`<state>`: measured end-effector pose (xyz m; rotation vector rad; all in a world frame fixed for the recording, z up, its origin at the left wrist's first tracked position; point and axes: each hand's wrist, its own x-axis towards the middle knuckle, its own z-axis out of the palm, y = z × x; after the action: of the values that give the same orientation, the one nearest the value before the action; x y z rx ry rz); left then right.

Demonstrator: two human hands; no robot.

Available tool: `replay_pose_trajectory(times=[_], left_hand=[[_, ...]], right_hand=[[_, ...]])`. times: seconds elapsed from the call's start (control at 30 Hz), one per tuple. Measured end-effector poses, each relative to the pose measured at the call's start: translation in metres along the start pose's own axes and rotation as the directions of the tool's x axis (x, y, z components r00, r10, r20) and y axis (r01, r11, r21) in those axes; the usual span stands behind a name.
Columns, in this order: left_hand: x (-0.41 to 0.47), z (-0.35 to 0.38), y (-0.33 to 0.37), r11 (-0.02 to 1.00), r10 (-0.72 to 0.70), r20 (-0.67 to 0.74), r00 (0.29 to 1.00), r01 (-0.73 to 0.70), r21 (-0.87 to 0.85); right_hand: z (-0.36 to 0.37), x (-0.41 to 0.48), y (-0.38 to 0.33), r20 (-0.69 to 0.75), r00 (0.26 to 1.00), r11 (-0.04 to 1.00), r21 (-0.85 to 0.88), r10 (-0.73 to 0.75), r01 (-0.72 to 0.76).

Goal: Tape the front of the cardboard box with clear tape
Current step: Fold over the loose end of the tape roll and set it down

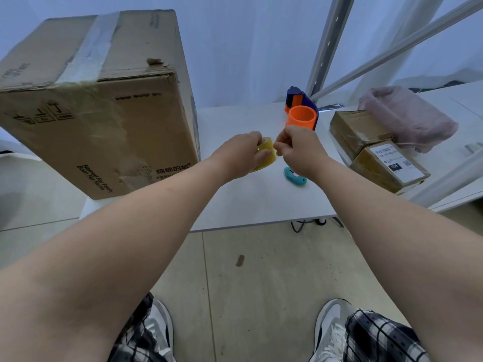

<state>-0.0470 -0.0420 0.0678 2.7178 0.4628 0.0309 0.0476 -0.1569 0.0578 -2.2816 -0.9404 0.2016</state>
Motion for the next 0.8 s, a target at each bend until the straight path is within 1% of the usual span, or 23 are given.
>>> replay_pose_trajectory(times=[0.23, 0.37, 0.43, 0.57, 0.67, 0.73, 0.8], left_hand=[[0.002, -0.003, 0.001, 0.998, -0.007, 0.007, 1.000, 0.007, -0.058], [0.004, -0.004, -0.006, 0.996, -0.082, -0.021, 0.996, 0.081, -0.045], [0.004, -0.006, -0.015, 0.990, -0.128, -0.022, 0.991, 0.127, -0.062], [0.002, -0.010, -0.022, 0.950, -0.173, -0.010, 0.985, 0.164, -0.267], [-0.002, -0.013, -0.014, 0.906, -0.167, 0.002, 0.986, 0.154, -0.394], [-0.005, -0.015, -0.008, 0.830, -0.186, 0.084, 0.979, 0.202, -0.520], [-0.009, -0.018, -0.006, 0.691, -0.208, 0.220, 0.953, 0.303, -0.657]], right_hand=[[-0.009, 0.000, -0.003, -0.001, 1.000, 0.998, 0.061, -0.009, 0.009], [-0.010, -0.004, -0.015, 0.033, 0.992, 0.988, 0.107, -0.118, 0.114], [-0.006, -0.005, -0.023, 0.029, 0.989, 0.982, 0.127, -0.146, 0.141], [-0.006, -0.002, -0.021, -0.078, 0.995, 0.980, 0.186, -0.054, 0.068], [-0.014, -0.001, -0.011, -0.109, 0.994, 0.978, 0.204, -0.015, 0.038], [-0.016, -0.002, -0.007, -0.131, 0.991, 0.983, 0.178, -0.013, 0.036], [-0.016, -0.001, -0.005, -0.178, 0.984, 0.987, 0.157, 0.004, 0.024]])
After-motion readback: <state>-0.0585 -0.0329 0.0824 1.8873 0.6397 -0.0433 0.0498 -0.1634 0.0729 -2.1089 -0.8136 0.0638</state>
